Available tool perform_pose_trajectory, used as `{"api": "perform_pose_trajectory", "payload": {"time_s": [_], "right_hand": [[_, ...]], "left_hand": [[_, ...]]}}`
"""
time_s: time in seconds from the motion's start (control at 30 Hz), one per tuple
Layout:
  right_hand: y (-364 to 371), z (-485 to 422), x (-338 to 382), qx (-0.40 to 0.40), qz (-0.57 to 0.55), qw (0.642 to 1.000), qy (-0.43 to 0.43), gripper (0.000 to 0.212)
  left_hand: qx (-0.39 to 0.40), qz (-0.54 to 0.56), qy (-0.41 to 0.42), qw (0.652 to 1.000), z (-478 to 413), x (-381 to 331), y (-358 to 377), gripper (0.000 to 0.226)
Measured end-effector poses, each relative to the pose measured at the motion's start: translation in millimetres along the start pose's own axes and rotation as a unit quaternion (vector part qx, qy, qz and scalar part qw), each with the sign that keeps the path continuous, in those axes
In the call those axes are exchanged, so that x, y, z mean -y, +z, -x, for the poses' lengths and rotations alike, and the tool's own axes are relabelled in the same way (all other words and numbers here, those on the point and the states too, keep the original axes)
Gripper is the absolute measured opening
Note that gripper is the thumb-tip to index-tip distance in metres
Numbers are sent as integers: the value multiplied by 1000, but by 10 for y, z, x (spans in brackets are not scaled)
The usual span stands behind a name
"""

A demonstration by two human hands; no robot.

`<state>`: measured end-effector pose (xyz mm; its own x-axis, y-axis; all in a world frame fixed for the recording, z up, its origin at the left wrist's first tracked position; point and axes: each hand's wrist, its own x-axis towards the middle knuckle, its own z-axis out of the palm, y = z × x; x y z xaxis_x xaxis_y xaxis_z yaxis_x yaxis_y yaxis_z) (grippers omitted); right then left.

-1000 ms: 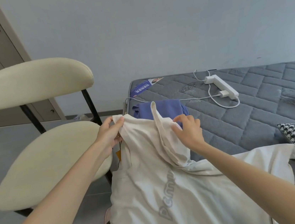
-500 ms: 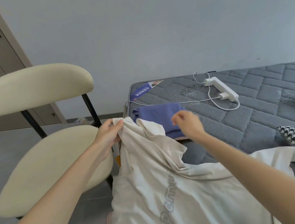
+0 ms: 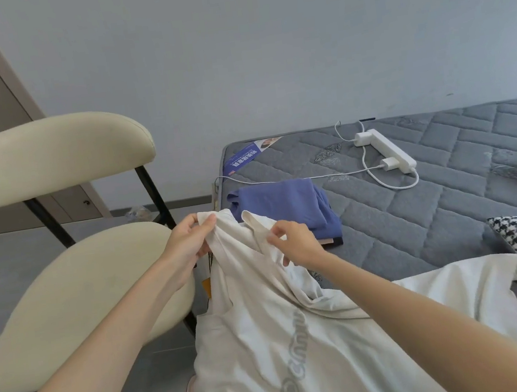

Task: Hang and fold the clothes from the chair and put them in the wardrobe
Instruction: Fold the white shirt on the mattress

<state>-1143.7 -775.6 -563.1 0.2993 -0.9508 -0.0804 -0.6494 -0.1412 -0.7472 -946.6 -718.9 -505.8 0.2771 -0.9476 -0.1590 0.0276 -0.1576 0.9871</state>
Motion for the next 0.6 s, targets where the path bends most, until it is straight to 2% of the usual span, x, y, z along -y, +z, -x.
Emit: {"api": "perform_pose_trajectory", "payload": {"time_s": [0.07, 0.17, 0.27, 0.4, 0.6], "right_hand": [[-137, 9, 39, -39, -62, 997, 19, 14], [-500, -36, 14, -178, -169, 967, 65, 11], [-884, -149, -127, -275, -150, 946, 80, 9], [-1268, -259, -214, -307, -98, 943, 85, 19], [-1443, -592, -141, -339, -137, 931, 20, 10]], "left_hand": [[-18, -7, 2, 1000, -34, 30, -20, 16], [-71, -17, 10, 997, -136, 88, -14, 17], [-119, -11, 1, 993, -254, 126, 26, 16], [-127, 55, -24, 990, -400, 174, 98, 14], [-122, 110, -56, 985, -627, 283, 171, 13]]}}
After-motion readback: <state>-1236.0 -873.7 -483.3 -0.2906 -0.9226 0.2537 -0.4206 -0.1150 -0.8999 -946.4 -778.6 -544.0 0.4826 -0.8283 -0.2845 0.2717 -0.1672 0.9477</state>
